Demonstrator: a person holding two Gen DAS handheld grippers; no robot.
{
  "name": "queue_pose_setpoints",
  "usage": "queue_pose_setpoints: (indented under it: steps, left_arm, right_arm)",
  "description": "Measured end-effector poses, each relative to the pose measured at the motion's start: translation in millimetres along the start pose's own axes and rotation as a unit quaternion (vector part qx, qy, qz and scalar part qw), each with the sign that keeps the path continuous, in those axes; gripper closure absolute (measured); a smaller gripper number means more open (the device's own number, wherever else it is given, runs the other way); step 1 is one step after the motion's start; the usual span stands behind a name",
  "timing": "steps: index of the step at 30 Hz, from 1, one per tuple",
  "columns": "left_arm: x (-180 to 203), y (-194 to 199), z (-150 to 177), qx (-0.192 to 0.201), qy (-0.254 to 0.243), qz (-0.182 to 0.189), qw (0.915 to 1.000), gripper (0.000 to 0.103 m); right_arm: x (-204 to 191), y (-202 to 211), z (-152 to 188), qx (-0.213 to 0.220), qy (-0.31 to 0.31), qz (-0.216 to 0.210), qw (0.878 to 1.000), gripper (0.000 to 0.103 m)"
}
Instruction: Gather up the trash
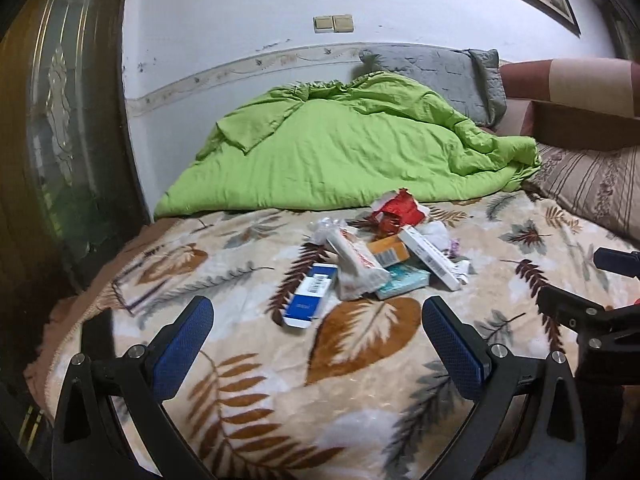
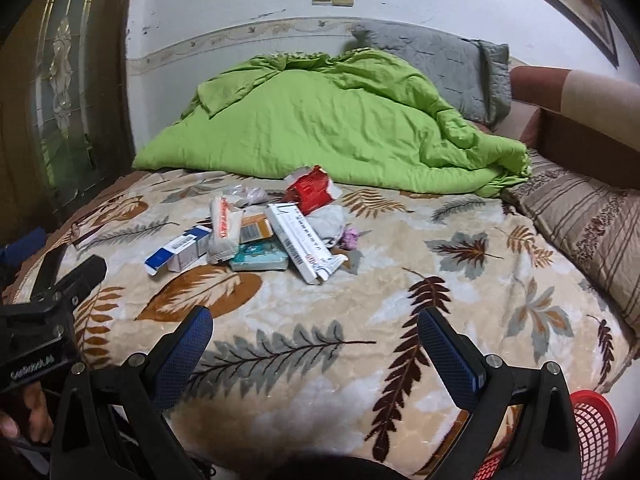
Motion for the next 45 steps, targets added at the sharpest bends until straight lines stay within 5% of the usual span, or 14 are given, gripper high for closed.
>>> queue_pose_setpoints:
  steps: [20, 28, 45]
  left_arm:
    - [-6, -13, 2, -0.022, 0.009, -0.006, 0.9997, 0.000]
    - [-15, -5, 1, 0.001, 0.033, -0.004, 0.9995, 0.000]
    - [-13, -3, 1, -0.002, 0.035, -0.005, 0.9994, 0.000]
  right_arm:
    - [9, -9, 3, -0.018, -0.011, 0.011, 1.000, 0.000]
    - [10, 9, 3, 0.027, -0.010, 0.020, 0.999, 0.000]
    - [9, 9, 2, 0.026, -0.003, 0.019, 0.999, 0.000]
Point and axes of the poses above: each gripper's, at about its wrist camera, not at the fingertips, and y roughly against the way its jaws point, x to its right, z to its underside, the point moved 4 cm from there along -y, roughly the way its jaws point, and after that the axes turned 11 degrees about -x, right-handed, at the moved point
